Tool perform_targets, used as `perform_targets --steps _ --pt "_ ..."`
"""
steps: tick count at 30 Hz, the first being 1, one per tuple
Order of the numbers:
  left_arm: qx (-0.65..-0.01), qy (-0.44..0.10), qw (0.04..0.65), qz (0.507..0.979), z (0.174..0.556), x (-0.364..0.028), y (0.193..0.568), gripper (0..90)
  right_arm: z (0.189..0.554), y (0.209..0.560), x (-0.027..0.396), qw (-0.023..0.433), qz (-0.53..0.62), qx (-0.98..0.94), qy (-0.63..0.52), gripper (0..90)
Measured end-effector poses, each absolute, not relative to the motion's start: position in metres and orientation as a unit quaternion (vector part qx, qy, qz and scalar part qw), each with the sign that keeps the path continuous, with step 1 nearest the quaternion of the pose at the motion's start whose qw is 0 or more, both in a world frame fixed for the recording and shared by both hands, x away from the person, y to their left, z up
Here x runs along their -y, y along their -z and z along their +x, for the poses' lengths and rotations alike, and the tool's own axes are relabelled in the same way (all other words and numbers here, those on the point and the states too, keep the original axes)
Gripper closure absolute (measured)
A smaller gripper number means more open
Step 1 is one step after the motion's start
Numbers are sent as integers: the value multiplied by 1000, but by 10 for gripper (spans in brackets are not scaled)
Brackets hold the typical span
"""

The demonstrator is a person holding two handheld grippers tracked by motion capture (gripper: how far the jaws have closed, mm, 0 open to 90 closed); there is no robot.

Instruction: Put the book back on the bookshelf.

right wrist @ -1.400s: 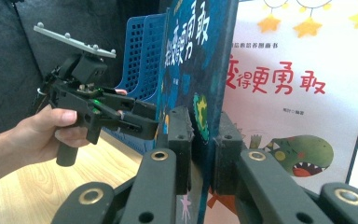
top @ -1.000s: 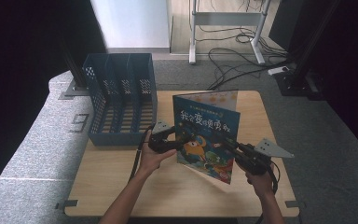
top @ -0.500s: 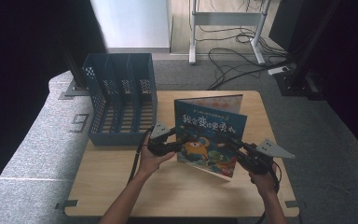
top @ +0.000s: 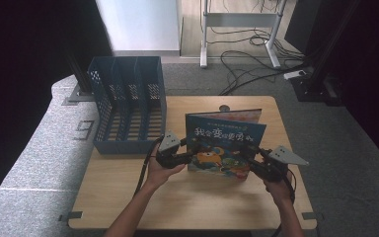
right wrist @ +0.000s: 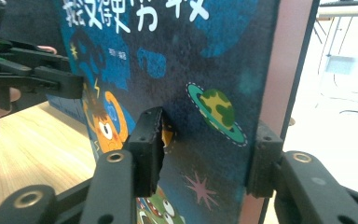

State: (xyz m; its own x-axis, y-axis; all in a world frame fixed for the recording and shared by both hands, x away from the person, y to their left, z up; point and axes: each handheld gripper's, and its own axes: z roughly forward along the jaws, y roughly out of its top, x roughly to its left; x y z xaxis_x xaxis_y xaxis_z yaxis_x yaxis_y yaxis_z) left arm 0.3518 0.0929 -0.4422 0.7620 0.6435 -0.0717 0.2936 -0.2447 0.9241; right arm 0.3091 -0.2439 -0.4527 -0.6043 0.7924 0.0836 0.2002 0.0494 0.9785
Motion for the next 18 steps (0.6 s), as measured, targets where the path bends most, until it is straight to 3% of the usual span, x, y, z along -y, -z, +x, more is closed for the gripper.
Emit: perform_targets --steps 8,18 --pt "-308 -169 538 766 348 -92 444 487 325 451 242 247 376 -681 -578 448" --pt "-317 -180 540 759 346 -95 446 566 340 449 236 246 389 -678 -574 369"
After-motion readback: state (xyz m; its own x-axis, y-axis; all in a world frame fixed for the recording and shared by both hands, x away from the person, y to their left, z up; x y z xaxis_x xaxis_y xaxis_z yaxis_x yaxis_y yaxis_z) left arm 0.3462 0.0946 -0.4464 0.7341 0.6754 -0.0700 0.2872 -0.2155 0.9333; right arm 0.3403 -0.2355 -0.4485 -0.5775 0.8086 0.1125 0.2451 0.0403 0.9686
